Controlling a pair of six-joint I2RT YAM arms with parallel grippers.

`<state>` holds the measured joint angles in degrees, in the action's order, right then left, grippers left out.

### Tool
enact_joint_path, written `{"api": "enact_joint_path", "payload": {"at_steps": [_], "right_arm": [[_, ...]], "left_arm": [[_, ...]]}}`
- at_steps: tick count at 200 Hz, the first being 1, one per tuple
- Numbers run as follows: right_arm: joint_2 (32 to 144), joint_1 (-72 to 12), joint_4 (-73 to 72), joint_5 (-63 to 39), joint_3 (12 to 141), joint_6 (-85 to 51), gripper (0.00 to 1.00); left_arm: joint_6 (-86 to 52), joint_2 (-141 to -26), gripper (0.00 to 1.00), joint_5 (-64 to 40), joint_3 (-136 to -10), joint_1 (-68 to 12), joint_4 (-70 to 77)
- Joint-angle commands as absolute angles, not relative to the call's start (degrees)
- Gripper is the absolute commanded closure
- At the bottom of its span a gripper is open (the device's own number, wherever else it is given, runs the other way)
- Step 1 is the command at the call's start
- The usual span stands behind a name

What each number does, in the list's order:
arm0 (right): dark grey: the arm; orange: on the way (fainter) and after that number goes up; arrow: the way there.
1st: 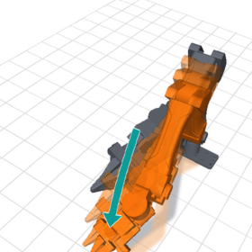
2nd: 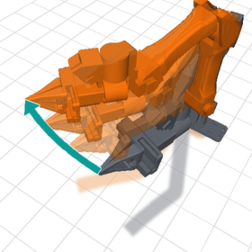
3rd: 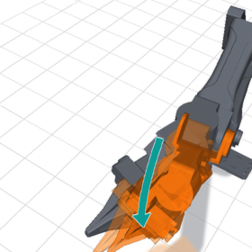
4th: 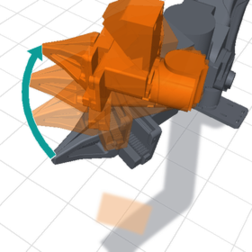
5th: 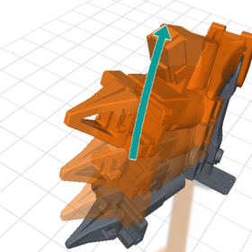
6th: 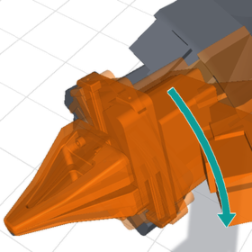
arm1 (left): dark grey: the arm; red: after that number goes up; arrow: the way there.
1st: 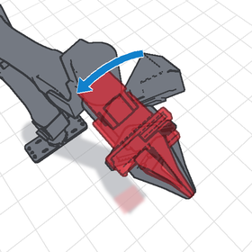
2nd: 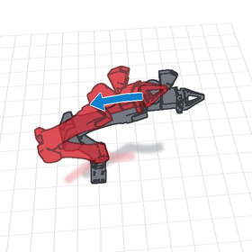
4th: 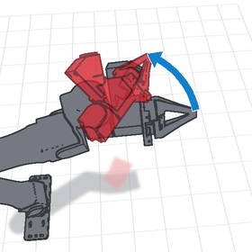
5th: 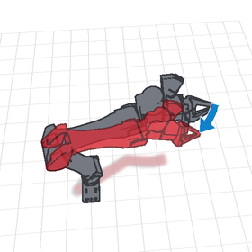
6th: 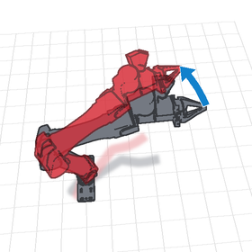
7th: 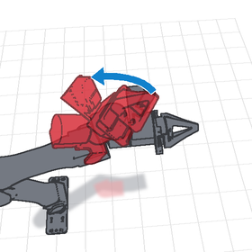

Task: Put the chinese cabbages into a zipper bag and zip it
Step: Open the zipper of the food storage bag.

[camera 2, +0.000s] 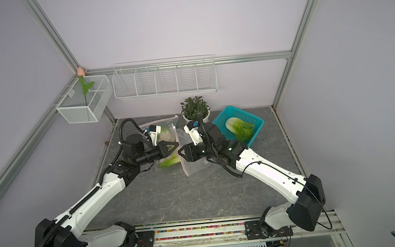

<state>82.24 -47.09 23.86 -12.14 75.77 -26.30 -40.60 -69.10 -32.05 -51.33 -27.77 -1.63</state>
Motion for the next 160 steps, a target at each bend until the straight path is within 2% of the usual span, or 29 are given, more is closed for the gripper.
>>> {"api": "enact_joint_path", "payload": {"at_steps": [1, 33, 64, 78, 116, 138, 160], "right_arm": [[83.9, -47.8, 30.2, -11.8, 78.0, -25.5, 0.49], [85.9, -47.9, 31.2, -11.8, 78.6, -24.8, 0.53], [86.2, -47.6, 31.0, -11.1, 78.3, -24.5, 0.66], [86.5, -47.6, 31.5, -10.2, 78.4, -24.2, 0.68], [85.9, -47.6, 30.6, -8.4, 77.9, -23.4, 0.9], [83.7, -47.5, 27.6, -8.9, 76.4, -25.0, 0.93], [82.7, -47.5, 25.6, -10.5, 75.8, -27.0, 0.93]], "left_arm": [[-39.7, -68.9, 1.0, -33.3, -52.6, -28.3, -1.3], [-39.8, -68.8, 1.0, -33.3, -52.7, -28.4, -1.4], [-39.6, -68.7, 1.0, -33.6, -52.8, -28.3, -1.6], [-39.6, -68.6, 1.0, -33.6, -52.8, -28.3, -1.8], [-37.4, -67.2, 1.0, -32.3, -54.6, -28.3, -7.3], [-35.1, -64.8, 0.8, -27.5, -55.4, -28.3, -14.3], [-36.2, -63.9, 0.65, -27.5, -52.4, -28.3, -11.7]]}}
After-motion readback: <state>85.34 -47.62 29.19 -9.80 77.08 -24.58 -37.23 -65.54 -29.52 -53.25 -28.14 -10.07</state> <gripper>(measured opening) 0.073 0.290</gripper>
